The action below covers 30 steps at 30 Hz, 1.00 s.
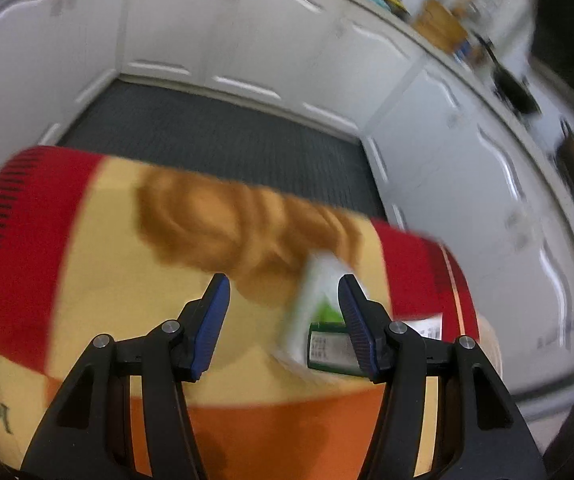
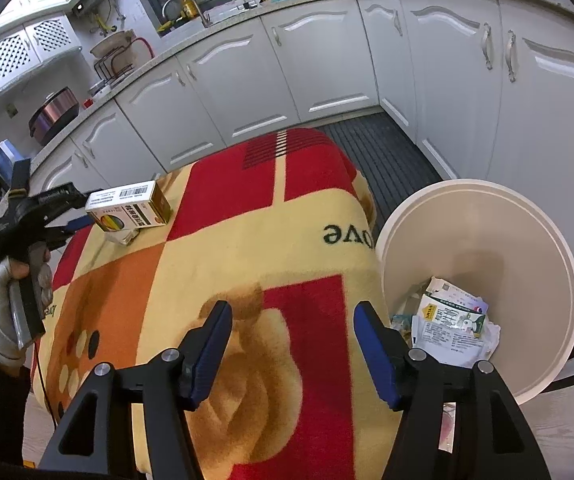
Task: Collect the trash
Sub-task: 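Move both grippers back from the bin to the remaining items on the cushion, then grasp the green-labelled white packet with the left gripper while the right gripper grasps the Watermelon Frost box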
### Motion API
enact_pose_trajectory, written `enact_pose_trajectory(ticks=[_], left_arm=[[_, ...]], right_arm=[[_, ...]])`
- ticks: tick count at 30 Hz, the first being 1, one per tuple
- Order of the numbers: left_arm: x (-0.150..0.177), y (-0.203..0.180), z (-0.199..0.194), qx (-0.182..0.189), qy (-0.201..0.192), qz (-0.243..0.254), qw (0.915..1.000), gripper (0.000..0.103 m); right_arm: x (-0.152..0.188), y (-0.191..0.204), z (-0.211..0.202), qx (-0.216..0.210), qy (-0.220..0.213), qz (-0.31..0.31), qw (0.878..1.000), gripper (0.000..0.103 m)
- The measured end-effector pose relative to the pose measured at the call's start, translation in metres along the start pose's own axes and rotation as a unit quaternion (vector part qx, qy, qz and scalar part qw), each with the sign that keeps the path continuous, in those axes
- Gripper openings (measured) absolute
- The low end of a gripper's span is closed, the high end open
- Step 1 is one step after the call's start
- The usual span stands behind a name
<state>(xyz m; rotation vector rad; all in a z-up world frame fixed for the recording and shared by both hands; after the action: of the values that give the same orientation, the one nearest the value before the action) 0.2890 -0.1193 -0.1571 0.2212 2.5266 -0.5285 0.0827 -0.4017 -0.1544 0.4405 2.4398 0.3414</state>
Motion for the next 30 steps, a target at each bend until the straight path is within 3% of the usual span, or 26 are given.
enact_pose_trajectory(ticks=[5, 7, 11, 13, 15, 20, 25, 26, 27, 30], left_arm=[[0.06, -0.059, -0.018, 0.078, 0.035, 0.099, 0.9914, 0.055], [0.069, -0.065, -0.024, 0.078, 0.034, 0.119, 0.9893, 0.055], [0.055, -0.046, -0.027, 0.05, 0.01, 0.096, 0.9941, 0.055], [0.046, -0.03, -0.022, 0.04, 0.006, 0.067, 0.9969, 0.063], [0.037, -0.018, -0.01, 0.034, 0.009, 0.041, 0.9986, 0.069], [0.022, -0.017, 0.026, 0.008, 0.031, 0.029, 0.9991, 0.069], [0.007, -0.02, 0.041, 0.0, 0.014, 0.018, 0.9997, 0.068], [0.007, -0.02, 0.041, -0.002, 0.014, 0.02, 0.9997, 0.058], [0.008, -0.021, 0.041, -0.003, 0.019, 0.027, 0.9994, 0.034], [0.014, -0.019, 0.033, 0.014, 0.027, 0.036, 0.9989, 0.02]], right_arm=[[-0.004, -0.002, 0.002, 0.002, -0.001, 0.005, 1.0, 0.061], [-0.005, -0.001, 0.005, 0.001, 0.002, 0.006, 1.0, 0.061], [-0.007, 0.009, 0.009, -0.008, 0.004, 0.001, 1.0, 0.065], [-0.007, 0.016, 0.011, -0.017, 0.004, 0.002, 1.0, 0.072], [-0.007, 0.021, 0.014, -0.025, 0.007, -0.001, 1.0, 0.072], [-0.005, 0.035, 0.024, -0.029, 0.021, -0.011, 0.999, 0.072], [-0.006, 0.054, 0.035, -0.046, 0.031, -0.014, 0.998, 0.072], [-0.007, 0.058, 0.037, -0.052, 0.033, -0.014, 0.998, 0.072], [-0.009, 0.066, 0.04, -0.061, 0.035, -0.015, 0.997, 0.072], [-0.012, 0.087, 0.049, -0.074, 0.037, -0.024, 0.996, 0.075]])
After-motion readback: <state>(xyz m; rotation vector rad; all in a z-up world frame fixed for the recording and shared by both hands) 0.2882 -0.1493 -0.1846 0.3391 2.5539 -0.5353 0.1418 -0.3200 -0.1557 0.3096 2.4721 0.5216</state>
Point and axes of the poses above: each gripper's, at about its wrist camera, not at the fingertips, and z roughly the way its jaws point, y to its left, x to its underside, the point moved 6 cm from there along z, roughly the way its jaws point, and after that the axes turned 6 degrees about z, right-handed, at the moved point
